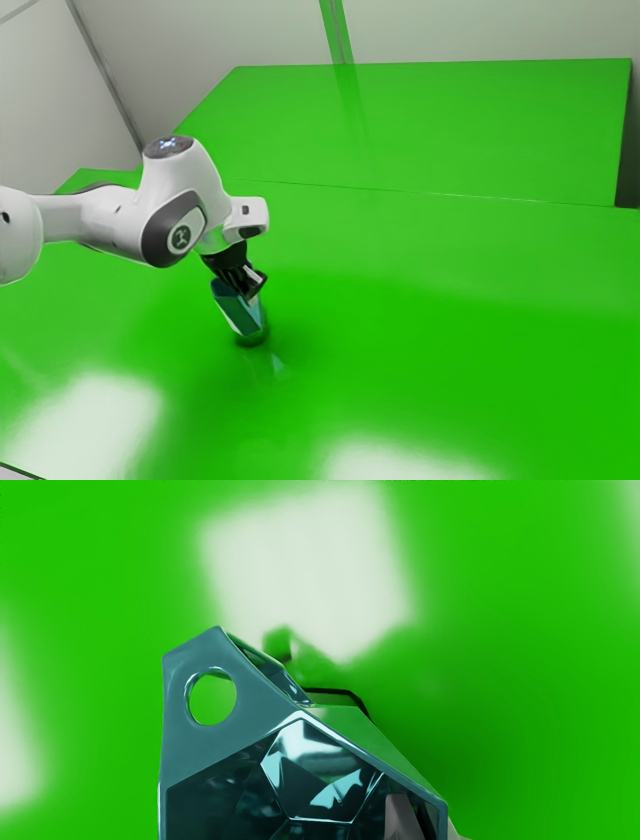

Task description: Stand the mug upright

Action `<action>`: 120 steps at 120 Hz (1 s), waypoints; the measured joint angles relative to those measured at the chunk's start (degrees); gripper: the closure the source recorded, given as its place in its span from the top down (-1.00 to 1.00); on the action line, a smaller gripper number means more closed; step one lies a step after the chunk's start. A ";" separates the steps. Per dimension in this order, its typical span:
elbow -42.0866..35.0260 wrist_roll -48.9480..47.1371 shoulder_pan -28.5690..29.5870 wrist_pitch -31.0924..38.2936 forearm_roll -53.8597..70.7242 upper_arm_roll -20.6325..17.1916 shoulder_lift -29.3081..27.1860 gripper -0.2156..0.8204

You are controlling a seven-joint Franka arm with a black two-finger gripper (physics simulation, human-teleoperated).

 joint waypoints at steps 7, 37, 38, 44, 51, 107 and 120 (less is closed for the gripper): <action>-0.02 -0.92 -0.01 0.48 0.88 -0.06 0.43 -0.93; -0.43 -4.17 -0.04 1.54 2.42 -0.23 1.24 -0.93; -0.44 -4.26 -0.05 1.56 2.43 -0.24 1.27 -0.93; -0.55 -4.80 -0.11 1.65 2.51 -0.26 1.43 -0.93; -0.67 -5.42 -0.21 1.73 2.58 -0.24 1.62 -0.93; -0.73 -8.44 -0.63 2.57 2.44 -0.18 3.31 -0.22; -0.64 -8.74 -0.57 2.67 2.38 -0.18 2.41 0.09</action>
